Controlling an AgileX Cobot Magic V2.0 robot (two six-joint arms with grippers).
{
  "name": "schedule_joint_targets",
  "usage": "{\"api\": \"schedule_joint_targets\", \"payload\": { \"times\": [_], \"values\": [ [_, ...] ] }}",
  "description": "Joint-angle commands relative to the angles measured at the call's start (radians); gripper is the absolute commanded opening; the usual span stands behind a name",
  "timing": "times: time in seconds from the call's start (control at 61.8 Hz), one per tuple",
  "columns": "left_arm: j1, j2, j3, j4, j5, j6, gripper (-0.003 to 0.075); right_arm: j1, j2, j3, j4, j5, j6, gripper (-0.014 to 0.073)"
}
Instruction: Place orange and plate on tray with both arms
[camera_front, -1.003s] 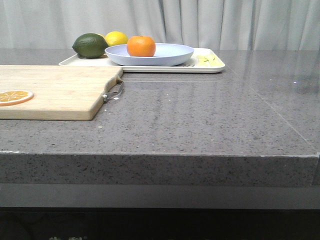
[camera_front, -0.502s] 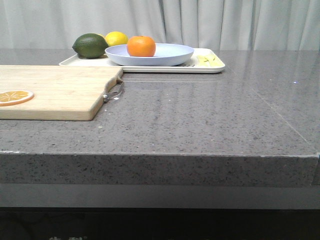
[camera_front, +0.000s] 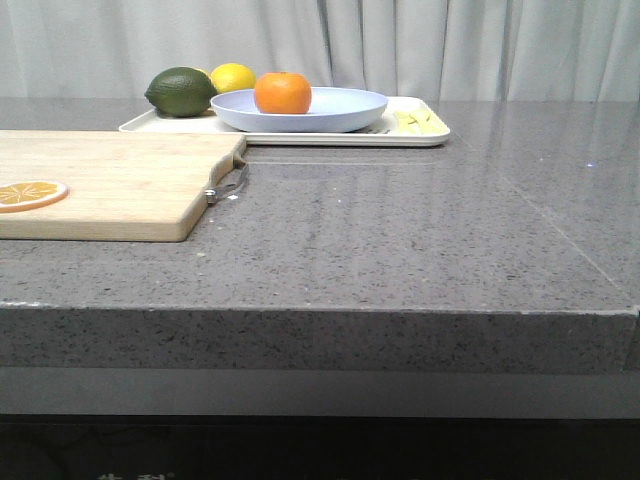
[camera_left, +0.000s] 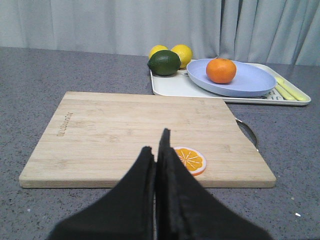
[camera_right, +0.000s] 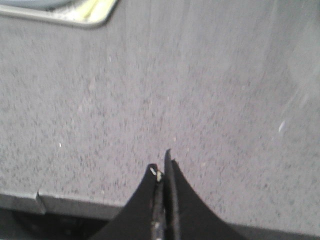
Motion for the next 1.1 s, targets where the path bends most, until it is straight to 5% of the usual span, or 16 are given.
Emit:
{"api": "schedule_joint_targets", "payload": {
  "times": [0.0,1.084],
  "values": [
    [0.002,0.012,-0.025,-0.005,-0.09,-0.008,-0.0018,-0.005,-0.053,-0.002,-0.013,-0.139,-0.009,-0.0061],
    [0.002,0.012,-0.025,-0.005,-0.09,-0.008,-0.0018,-0.005,-0.085,0.004,-0.013,-0.191,-0.009,-0.0061]
  ]
}}
